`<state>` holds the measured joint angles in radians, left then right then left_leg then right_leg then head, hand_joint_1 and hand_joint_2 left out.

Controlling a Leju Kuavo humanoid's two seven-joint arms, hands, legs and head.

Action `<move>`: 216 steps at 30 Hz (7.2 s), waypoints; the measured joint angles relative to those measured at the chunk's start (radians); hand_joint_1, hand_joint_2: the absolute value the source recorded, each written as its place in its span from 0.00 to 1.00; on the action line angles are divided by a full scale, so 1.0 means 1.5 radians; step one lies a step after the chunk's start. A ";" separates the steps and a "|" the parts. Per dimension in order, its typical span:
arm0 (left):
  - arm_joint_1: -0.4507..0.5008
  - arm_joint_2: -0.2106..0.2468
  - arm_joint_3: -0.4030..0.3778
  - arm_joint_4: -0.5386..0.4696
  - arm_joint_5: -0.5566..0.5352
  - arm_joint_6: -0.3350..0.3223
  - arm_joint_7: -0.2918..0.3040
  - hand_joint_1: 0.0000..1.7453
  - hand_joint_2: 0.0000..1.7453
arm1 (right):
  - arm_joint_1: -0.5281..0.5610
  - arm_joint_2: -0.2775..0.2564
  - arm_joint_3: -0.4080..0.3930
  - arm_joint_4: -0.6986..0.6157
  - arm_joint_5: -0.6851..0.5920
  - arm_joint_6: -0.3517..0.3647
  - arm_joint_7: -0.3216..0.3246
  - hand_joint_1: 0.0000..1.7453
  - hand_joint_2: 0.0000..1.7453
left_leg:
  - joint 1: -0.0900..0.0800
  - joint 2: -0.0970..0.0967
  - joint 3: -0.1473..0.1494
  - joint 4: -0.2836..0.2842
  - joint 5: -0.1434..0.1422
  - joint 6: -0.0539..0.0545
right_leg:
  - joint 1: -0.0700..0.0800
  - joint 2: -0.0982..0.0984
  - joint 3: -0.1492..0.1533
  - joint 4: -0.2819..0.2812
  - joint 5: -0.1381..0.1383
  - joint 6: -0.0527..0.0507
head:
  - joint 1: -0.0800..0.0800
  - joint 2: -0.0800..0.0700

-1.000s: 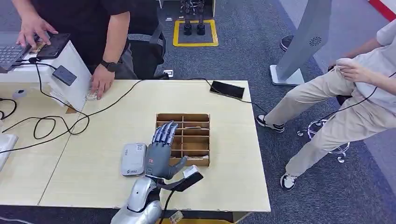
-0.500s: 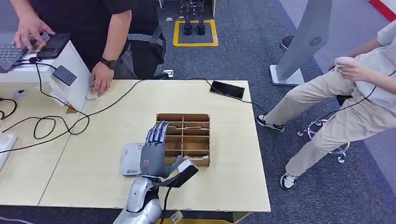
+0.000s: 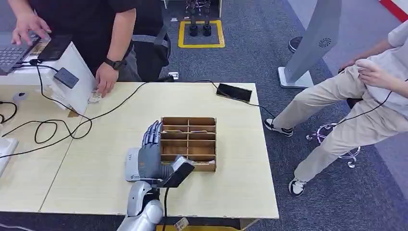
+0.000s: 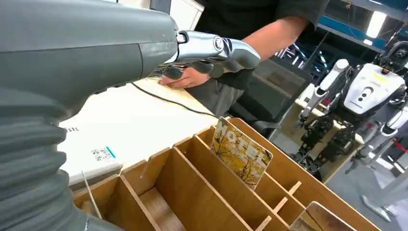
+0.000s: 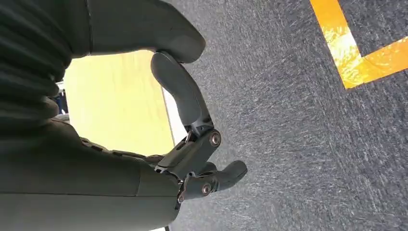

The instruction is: Pass the card to the sensor for recognition and then transmit it.

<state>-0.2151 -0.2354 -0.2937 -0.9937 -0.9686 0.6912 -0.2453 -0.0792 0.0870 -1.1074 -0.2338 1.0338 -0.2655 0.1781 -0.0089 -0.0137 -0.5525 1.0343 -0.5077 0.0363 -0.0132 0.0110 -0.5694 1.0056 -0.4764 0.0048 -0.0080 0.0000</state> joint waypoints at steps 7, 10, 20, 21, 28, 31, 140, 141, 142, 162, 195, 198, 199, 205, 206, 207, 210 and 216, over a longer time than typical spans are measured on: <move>0.004 0.002 0.004 -0.001 0.003 0.000 -0.013 0.00 1.00 | 0.000 0.000 -0.001 0.000 0.000 0.002 -0.001 0.00 1.00 | 0.000 0.000 0.000 0.000 0.000 0.000 | 0.000 0.000 0.000 0.000 0.000 0.000 | 0.000 0.000; 0.016 0.005 0.004 -0.014 0.008 0.000 -0.038 0.00 1.00 | 0.000 0.000 -0.001 0.000 0.000 0.002 -0.006 0.00 1.00 | 0.000 0.000 0.000 0.000 0.000 0.000 | 0.000 0.000 0.000 0.000 0.000 0.000 | 0.000 0.000; 0.053 0.028 -0.013 -0.051 0.063 0.000 -0.127 0.00 1.00 | 0.000 0.000 -0.003 -0.002 0.004 0.002 -0.011 0.00 1.00 | 0.000 0.000 0.000 0.000 0.000 0.000 | 0.000 0.000 0.000 0.000 0.000 0.000 | 0.000 0.000; 0.054 0.030 -0.016 -0.053 0.069 0.000 -0.130 0.00 1.00 | 0.000 0.000 -0.003 -0.002 0.004 0.002 -0.011 0.00 1.00 | 0.000 0.000 0.000 0.000 0.000 0.000 | 0.000 0.000 0.000 0.000 0.000 0.000 | 0.000 0.000; 0.063 0.045 -0.028 -0.055 0.100 0.000 -0.151 0.00 1.00 | 0.001 -0.001 -0.004 -0.003 0.008 0.002 -0.011 0.00 1.00 | 0.000 0.000 0.000 0.000 0.000 0.000 | 0.000 0.000 0.000 0.000 0.000 0.000 | 0.000 0.000; 0.066 0.050 -0.032 -0.055 0.105 0.000 -0.156 0.00 1.00 | 0.001 -0.002 -0.004 -0.004 0.008 0.002 -0.011 0.00 1.00 | 0.000 0.000 0.000 0.000 0.000 0.000 | 0.000 0.000 0.000 0.000 0.000 0.000 | 0.000 0.000; 0.049 0.171 -0.212 -0.100 -0.341 0.002 0.296 0.00 1.00 | 0.000 -0.018 -0.004 -0.004 0.030 0.013 -0.011 0.00 1.00 | 0.000 0.000 0.000 0.000 0.000 0.000 | 0.000 0.000 0.000 0.000 0.000 0.000 | 0.000 0.000; 0.052 0.167 -0.203 -0.103 -0.341 0.002 0.293 0.00 1.00 | -0.001 -0.018 -0.004 -0.004 0.030 0.013 -0.011 0.00 1.00 | 0.000 0.000 0.000 0.000 0.000 0.000 | 0.000 0.000 0.000 0.000 0.000 0.000 | 0.000 0.000; 0.054 0.163 -0.193 -0.107 -0.341 0.002 0.290 0.00 1.00 | 0.000 -0.018 -0.004 -0.004 0.030 0.012 -0.011 0.00 1.00 | 0.000 0.000 0.000 0.000 0.000 0.000 | 0.000 0.000 0.000 0.000 0.000 0.000 | 0.000 0.000; 0.059 0.117 -0.134 -0.121 -0.341 0.002 0.232 0.00 1.00 | -0.001 -0.018 -0.004 -0.004 0.030 0.014 -0.011 0.00 1.00 | 0.000 0.000 0.000 0.000 0.000 0.000 | 0.000 0.000 0.000 0.000 0.000 0.000 | 0.000 0.000; -0.002 0.093 -0.148 0.068 -0.337 0.007 0.168 1.00 1.00 | -0.004 -0.022 0.001 -0.002 0.041 0.023 -0.012 0.00 1.00 | 0.000 0.000 0.000 0.000 0.000 0.000 | 0.000 0.000 0.000 0.000 0.000 0.000 | 0.000 0.000; -0.013 0.094 -0.152 0.099 -0.337 0.008 0.171 1.00 1.00 | -0.005 -0.023 0.002 -0.002 0.041 0.023 -0.012 0.00 1.00 | 0.000 0.000 0.000 0.000 0.000 0.000 | 0.000 0.000 0.000 0.000 0.000 0.000 | 0.000 0.000; -0.018 0.093 -0.153 0.106 -0.337 0.009 0.171 1.00 1.00 | -0.005 -0.023 0.002 -0.002 0.041 0.023 -0.012 0.00 1.00 | 0.000 0.000 0.000 0.000 0.000 0.000 | 0.000 0.000 0.000 0.000 0.000 0.000 | 0.000 0.000; -0.038 0.093 -0.163 0.138 -0.337 0.010 0.173 1.00 1.00 | -0.006 -0.023 0.002 -0.002 0.039 0.023 -0.017 0.00 1.00 | 0.000 0.000 0.000 0.000 0.000 0.000 | 0.000 0.000 0.000 0.000 0.000 0.000 | 0.000 0.000; -0.040 0.093 -0.163 0.140 -0.337 0.010 0.174 1.00 1.00 | -0.007 -0.023 0.002 -0.002 0.038 0.023 -0.017 0.00 1.00 | 0.000 0.000 0.000 0.000 0.000 0.000 | 0.000 0.000 0.000 0.000 0.000 0.000 | 0.000 0.000; -0.042 0.093 -0.164 0.142 -0.337 0.010 0.174 1.00 1.00 | -0.007 -0.023 0.002 -0.002 0.038 0.023 -0.017 0.00 1.00 | 0.000 0.000 0.000 0.000 0.000 0.000 | 0.000 0.000 0.001 0.000 0.000 0.000 | 0.000 0.000; -0.045 0.092 -0.164 0.147 -0.337 0.010 0.176 1.00 1.00 | -0.008 -0.023 0.002 -0.002 0.038 0.023 -0.017 0.00 1.00 | 0.000 0.000 0.001 0.000 0.000 0.000 | 0.000 0.000 0.001 0.000 0.000 0.000 | 0.000 0.000; -0.047 0.091 -0.165 0.153 -0.337 0.010 0.179 1.00 1.00 | -0.008 -0.023 0.002 -0.002 0.038 0.023 -0.017 0.00 1.00 | 0.000 0.000 0.002 0.000 0.000 0.000 | 0.000 0.000 0.002 0.000 0.000 0.000 | 0.000 0.000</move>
<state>-0.2859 -0.0984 -0.5413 -0.7649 -1.4748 0.7065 0.0233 -0.0913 0.0523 -1.1051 -0.2361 1.0903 -0.2312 0.1530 -0.0090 -0.0141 -0.5496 1.0342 -0.5077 0.0363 -0.0132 0.0104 -0.5659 1.0056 -0.4764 0.0050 -0.0080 0.0000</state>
